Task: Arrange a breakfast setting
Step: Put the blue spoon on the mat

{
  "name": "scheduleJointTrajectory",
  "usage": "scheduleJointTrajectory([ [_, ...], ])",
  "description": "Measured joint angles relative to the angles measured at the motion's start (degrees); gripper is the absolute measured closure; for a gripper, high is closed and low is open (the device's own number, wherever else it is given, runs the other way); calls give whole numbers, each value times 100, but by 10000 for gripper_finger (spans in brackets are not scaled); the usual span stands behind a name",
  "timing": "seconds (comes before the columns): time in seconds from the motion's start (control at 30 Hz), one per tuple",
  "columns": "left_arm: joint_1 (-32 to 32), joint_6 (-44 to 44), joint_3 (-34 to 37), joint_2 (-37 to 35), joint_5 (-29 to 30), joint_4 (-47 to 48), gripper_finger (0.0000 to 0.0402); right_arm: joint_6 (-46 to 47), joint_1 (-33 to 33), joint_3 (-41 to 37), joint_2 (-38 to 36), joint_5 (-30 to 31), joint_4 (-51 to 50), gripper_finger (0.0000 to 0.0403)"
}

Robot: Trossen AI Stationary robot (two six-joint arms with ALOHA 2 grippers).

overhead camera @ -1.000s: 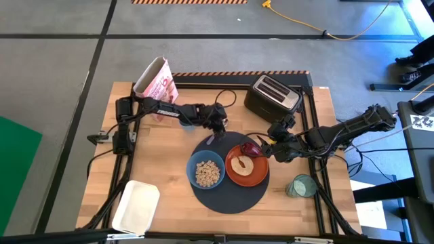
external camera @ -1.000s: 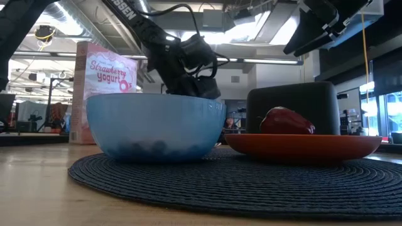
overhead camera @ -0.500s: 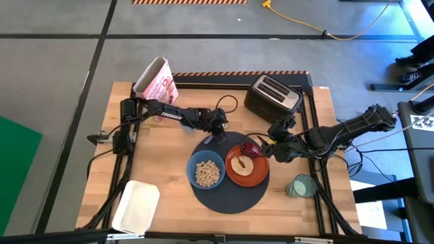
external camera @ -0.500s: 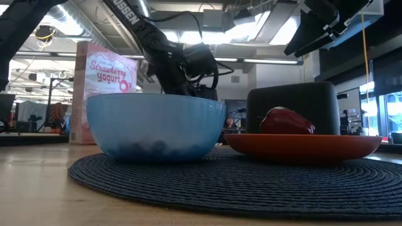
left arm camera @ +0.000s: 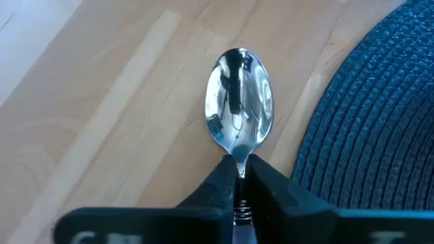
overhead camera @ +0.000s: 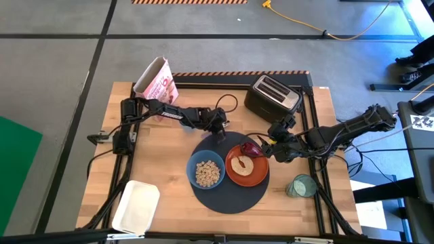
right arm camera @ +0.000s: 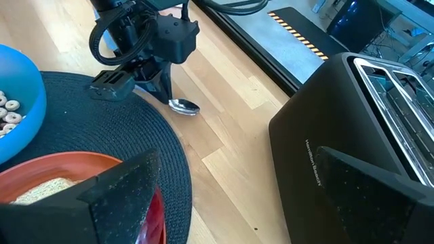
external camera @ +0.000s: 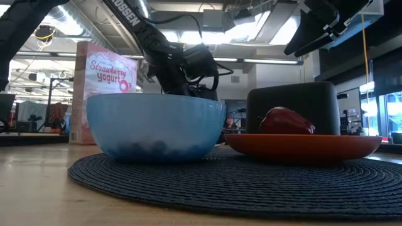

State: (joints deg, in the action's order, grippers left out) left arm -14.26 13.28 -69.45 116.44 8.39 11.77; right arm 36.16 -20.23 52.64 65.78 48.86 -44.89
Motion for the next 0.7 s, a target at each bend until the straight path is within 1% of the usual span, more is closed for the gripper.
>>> scheduleJointTrajectory([
  [0.07,2,2,-19,0,34,25,390,-1,1,0,0,0,-4,20],
  [0.17,3,3,-231,22,148,329,386,0,0,0,0,0,-18,20],
  [0.3,36,0,-704,42,292,1092,375,-1,1,0,0,-2,-19,20],
  [0.43,143,34,-1222,31,459,1828,383,0,0,-21,0,-2,-12,20],
  [0.53,328,409,-1500,30,416,2304,384,32,0,-101,0,-4,-23,20],
  [0.7,831,1102,-1526,24,416,2330,376,107,0,-227,0,-4,-23,20],
])
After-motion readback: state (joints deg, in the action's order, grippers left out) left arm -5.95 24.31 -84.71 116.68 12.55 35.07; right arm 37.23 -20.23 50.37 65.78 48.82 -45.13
